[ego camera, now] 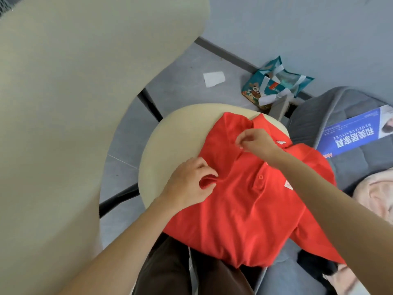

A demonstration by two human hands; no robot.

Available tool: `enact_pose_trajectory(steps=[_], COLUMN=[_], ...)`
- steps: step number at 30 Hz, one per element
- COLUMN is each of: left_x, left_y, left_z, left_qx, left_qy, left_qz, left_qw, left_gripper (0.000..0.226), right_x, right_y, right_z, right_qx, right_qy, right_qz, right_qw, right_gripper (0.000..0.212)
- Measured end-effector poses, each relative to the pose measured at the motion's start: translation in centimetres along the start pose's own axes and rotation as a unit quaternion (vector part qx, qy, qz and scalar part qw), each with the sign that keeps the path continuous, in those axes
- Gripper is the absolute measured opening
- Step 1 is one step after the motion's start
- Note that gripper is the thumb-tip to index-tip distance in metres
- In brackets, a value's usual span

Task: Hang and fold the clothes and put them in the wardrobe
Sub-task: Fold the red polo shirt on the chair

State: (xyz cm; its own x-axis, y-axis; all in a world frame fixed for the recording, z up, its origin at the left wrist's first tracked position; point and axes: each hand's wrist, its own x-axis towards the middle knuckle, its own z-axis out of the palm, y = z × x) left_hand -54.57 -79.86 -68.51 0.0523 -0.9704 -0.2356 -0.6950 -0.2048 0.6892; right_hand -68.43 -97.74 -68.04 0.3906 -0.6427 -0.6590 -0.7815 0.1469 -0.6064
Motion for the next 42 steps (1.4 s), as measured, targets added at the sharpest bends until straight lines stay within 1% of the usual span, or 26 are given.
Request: enact_pose_trajectory(steps=[1,2,3,4,6,8,9,10,11,13,14,15,16,18,19,21,22,25,27,28,30,32,33,35,38,42], left_x=[-0.1,-0.1,0.0,0.1,0.9,2.1,2.9,3.7,4.5,5.9,6.4,6.8,7.0,7.1,7.0,6.8,6.9,7.3,7.7,7.9,8.1,8.0,7.9,7.5,6.9,6.5], left_y=[0.3,0.5,0.6,0.7,0.7,0.6,0.5,0.4,0.5,0.5,0.5,0.5,0.6,1.5,2.3,4.0,4.9,7.8,9.9,11.1,13.1,14.5,15.0,15.6,15.6,15.3], left_z=[0.4,0.8,1.2,1.4,1.4,1.0,0.6,0.3,0.0,0.0,0.2,0.4,0.8,1.7,2.2,3.2,3.6,5.2,6.7,7.5,9.2,10.9,11.8,13.3,15.0,16.3], left_qx=[0.004,0.014,0.018,0.005,-0.018,-0.004,0.012,0.031,0.052,0.144,0.212,0.274,0.311,0.320,0.314,0.314,0.311,0.267,0.239,0.229,0.214,0.208,0.203,0.197,0.198,0.226], left_qy=[-0.078,-0.127,-0.141,-0.125,-0.048,0.007,0.017,0.010,-0.018,-0.114,-0.152,-0.176,-0.188,-0.193,-0.181,-0.134,-0.113,-0.106,-0.133,-0.151,-0.183,-0.210,-0.226,-0.264,-0.313,-0.314], left_qz=[0.001,-0.001,-0.005,-0.011,-0.035,-0.062,-0.056,-0.036,-0.007,0.040,0.042,0.020,-0.024,-0.107,-0.122,-0.110,-0.093,-0.034,0.021,0.049,0.093,0.129,0.142,0.139,0.090,0.048], left_qw=[0.997,0.992,0.990,0.992,0.998,0.998,0.998,0.999,0.998,0.982,0.964,0.945,0.931,0.921,0.924,0.934,0.939,0.957,0.962,0.961,0.955,0.947,0.942,0.934,0.924,0.921], left_gripper=[0.023,0.029,0.030,0.028,0.017,0.021,0.026,0.030,0.035,0.044,0.047,0.052,0.057,0.062,0.062,0.058,0.057,0.054,0.052,0.052,0.052,0.052,0.053,0.055,0.060,0.070], right_x=[-0.7,-1.3,-1.8,-2.0,-2.3,-2.3,-2.4,-2.4,-2.5,-2.9,-3.2,-3.7,-4.3,-5.6,-6.5,-8.5,-9.6,-13.3,-15.7,-16.8,-18.9,-20.4,-20.9,-21.4,-22.1,-23.4], right_y=[1.3,2.5,3.5,4.4,5.6,6.2,6.3,6.5,6.7,7.5,7.7,7.9,8.2,8.8,9.2,10.2,11.1,14.3,16.7,18.0,20.2,21.8,22.3,23.0,23.2,23.1], right_z=[-0.7,-1.1,-1.3,-1.2,-0.6,0.6,1.4,2.1,2.8,3.7,3.8,3.8,3.6,3.0,2.6,1.2,0.3,-1.9,-3.0,-3.5,-3.9,-3.7,-3.3,-2.6,-2.6,-4.5], right_qx=[0.016,0.033,0.046,0.054,0.055,0.043,0.036,0.020,-0.006,-0.056,-0.067,-0.066,-0.059,-0.041,-0.034,-0.035,-0.051,-0.116,-0.103,-0.084,-0.049,-0.036,-0.031,0.017,0.131,0.160], right_qy=[0.014,0.031,0.043,0.045,0.025,0.011,0.015,0.026,0.039,0.076,0.099,0.121,0.140,0.178,0.198,0.242,0.270,0.366,0.396,0.389,0.337,0.279,0.269,0.299,0.359,0.463], right_qz=[0.023,0.048,0.070,0.087,0.116,0.127,0.123,0.111,0.098,0.080,0.078,0.076,0.069,0.031,0.009,-0.014,-0.010,0.061,0.129,0.169,0.261,0.317,0.318,0.284,0.207,0.161], right_qw=[1.000,0.998,0.996,0.994,0.991,0.991,0.992,0.993,0.994,0.992,0.990,0.988,0.986,0.983,0.980,0.970,0.962,0.921,0.903,0.902,0.903,0.906,0.908,0.911,0.901,0.857], right_gripper=[0.034,0.032,0.029,0.023,0.010,0.021,0.028,0.034,0.037,0.033,0.029,0.026,0.024,0.022,0.023,0.023,0.023,0.024,0.031,0.038,0.054,0.055,0.050,0.036,0.015,0.016])
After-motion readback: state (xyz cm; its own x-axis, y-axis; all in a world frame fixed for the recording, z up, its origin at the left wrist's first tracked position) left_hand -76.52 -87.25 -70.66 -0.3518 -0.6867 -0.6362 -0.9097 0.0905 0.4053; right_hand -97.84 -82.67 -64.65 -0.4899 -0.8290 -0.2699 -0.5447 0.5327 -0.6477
